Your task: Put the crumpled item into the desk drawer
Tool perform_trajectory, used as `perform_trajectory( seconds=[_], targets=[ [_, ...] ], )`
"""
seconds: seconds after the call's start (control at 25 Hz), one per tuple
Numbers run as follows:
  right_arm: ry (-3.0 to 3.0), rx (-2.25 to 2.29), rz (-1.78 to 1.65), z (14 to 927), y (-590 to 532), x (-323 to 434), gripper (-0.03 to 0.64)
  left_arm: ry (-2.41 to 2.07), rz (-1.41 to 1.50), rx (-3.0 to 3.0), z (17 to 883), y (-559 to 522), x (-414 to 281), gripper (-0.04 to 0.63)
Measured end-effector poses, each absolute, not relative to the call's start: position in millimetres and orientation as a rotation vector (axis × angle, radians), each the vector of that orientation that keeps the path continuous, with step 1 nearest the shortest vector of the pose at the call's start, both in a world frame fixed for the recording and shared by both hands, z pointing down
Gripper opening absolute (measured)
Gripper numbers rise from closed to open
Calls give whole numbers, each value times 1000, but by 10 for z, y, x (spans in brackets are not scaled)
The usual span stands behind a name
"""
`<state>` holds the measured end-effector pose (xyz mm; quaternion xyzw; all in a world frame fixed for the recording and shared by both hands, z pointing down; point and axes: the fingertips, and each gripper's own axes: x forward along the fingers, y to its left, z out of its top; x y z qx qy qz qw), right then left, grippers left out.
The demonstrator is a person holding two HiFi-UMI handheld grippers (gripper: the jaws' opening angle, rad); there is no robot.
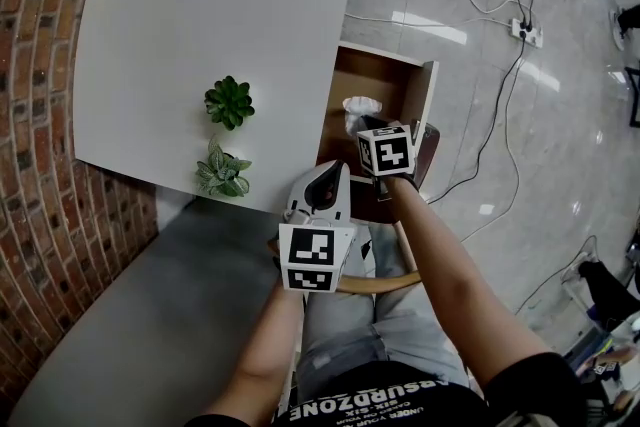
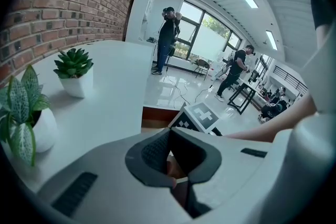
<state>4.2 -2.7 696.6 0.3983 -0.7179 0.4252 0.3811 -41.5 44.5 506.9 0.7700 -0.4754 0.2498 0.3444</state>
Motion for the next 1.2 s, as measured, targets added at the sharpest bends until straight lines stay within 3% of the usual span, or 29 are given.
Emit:
perform_trajectory(
  seconds=[1.2],
  targets=[
    [-1715,993,1166,7384,23,34,0,-1215,649,2002,5077,447,-407,6]
  ],
)
